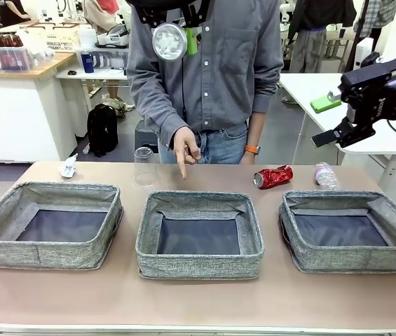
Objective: Sort the waste into the appropriate baskets.
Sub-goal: Place the picked waste into the Fabric basket indicated by the person.
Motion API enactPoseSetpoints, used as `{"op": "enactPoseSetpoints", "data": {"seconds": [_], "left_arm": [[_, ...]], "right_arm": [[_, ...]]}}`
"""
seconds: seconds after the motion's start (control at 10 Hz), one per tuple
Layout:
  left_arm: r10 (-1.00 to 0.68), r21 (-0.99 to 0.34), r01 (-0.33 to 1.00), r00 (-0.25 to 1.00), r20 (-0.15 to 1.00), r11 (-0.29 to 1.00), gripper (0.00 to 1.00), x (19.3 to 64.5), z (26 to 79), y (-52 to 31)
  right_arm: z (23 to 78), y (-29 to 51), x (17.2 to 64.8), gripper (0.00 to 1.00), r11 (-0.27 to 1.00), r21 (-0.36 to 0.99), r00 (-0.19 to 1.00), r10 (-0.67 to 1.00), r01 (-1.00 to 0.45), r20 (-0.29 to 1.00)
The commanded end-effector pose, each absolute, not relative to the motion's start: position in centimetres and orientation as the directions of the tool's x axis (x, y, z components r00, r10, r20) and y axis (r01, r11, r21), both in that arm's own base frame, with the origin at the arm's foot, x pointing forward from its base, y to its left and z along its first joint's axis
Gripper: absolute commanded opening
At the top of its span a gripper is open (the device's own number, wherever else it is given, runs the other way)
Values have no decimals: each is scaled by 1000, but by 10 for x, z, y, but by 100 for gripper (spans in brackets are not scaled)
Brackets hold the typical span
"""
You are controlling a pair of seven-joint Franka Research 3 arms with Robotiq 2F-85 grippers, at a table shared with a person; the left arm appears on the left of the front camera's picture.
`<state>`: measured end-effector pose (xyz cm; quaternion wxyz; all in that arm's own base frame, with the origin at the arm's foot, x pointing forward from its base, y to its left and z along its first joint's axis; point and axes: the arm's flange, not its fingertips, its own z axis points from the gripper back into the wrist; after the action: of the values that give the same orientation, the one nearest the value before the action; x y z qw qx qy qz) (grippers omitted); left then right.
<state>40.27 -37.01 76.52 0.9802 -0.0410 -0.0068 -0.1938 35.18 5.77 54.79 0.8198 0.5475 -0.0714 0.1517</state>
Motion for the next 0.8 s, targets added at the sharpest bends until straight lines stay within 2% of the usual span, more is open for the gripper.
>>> {"op": "enactPoseSetpoints", "data": {"seconds": [0.0,0.3,0.6,0.7], "left_arm": [[-379,-78,380,925,29,922,44,403,765,-370],[-221,-39,226,970,107,973,44,367,697,-370],[-112,-41,118,985,132,992,44,333,626,-360],[-134,-65,143,984,119,988,44,335,602,-363]], "right_arm": [[550,59,354,100,324,879,936,170,-349,309],[550,59,354,100,324,879,936,170,-349,309],[550,59,354,100,324,879,936,170,-349,309],[550,59,354,100,324,879,936,170,-349,309]]}}
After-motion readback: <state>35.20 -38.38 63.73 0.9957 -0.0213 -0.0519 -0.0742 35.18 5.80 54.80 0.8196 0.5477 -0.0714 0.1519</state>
